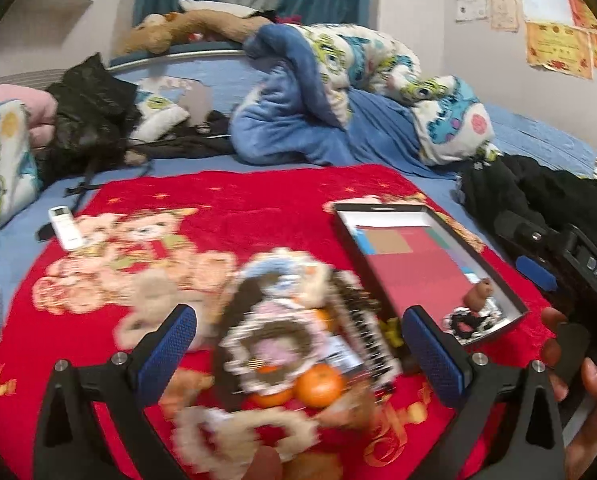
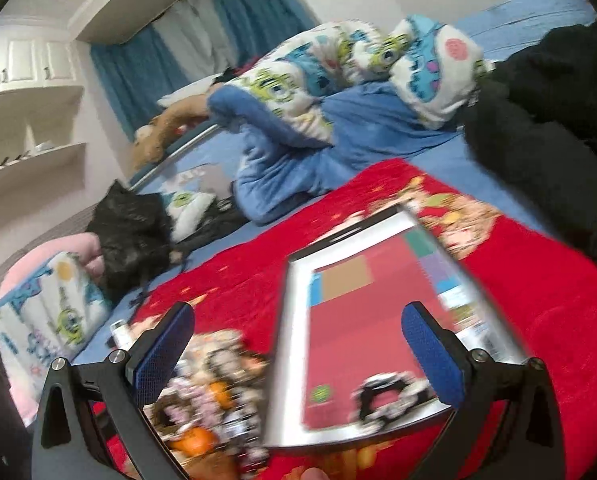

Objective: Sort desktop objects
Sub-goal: 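Move both tools back over the pile of items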

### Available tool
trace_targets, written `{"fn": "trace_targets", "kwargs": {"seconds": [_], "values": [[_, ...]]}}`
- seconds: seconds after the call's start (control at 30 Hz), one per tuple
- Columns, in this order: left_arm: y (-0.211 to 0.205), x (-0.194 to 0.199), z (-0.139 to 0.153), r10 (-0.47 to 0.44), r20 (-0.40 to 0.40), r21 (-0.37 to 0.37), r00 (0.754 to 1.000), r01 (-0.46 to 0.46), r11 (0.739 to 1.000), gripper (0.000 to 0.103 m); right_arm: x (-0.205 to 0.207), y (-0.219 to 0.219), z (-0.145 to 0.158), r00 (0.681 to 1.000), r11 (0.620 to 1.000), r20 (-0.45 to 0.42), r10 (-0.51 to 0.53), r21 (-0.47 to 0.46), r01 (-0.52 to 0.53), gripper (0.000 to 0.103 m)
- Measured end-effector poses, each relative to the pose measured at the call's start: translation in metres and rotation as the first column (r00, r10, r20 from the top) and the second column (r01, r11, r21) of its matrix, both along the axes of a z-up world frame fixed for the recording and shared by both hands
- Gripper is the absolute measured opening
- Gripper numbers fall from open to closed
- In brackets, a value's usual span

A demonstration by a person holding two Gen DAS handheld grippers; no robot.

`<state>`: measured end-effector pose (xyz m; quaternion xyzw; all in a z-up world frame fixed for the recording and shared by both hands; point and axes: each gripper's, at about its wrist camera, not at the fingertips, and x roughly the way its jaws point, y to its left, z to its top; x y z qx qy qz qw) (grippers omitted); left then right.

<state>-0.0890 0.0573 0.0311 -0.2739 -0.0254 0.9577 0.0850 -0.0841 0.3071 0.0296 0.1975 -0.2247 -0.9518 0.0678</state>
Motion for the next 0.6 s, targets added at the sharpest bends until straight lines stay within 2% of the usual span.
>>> {"fn": "trace_targets", "kwargs": {"seconds": [0.13,0.3,0.47,0.6], "values": [[-0.036,0.017,0.006,0.052,-0.004,-0.028,0.999,-0.052,0.998,0.103,0.011,-0.029,0.003,0.997,0.997,-0.016,0.08,0.005,-0.08,0.103],[-0.062,0.033,0.004,0.081,0.006,-0.04,0.997,-0.081,0.996,0.103,0.024,-0.061,0.002,0.987,0.984,-0.017,0.158,0.083,-0.156,0.103],[-0.069,0.046,-0.012,0.088,0.009,-0.077,0.996,-0.087,0.993,0.103,0.036,-0.078,-0.006,0.977,0.971,-0.01,0.215,0.106,-0.213,0.103],[-0.074,0.05,-0.034,0.072,0.046,-0.095,0.996,-0.068,0.993,0.103,0.045,-0.094,-0.017,0.962,0.953,0.022,0.274,0.13,-0.274,0.103]]}}
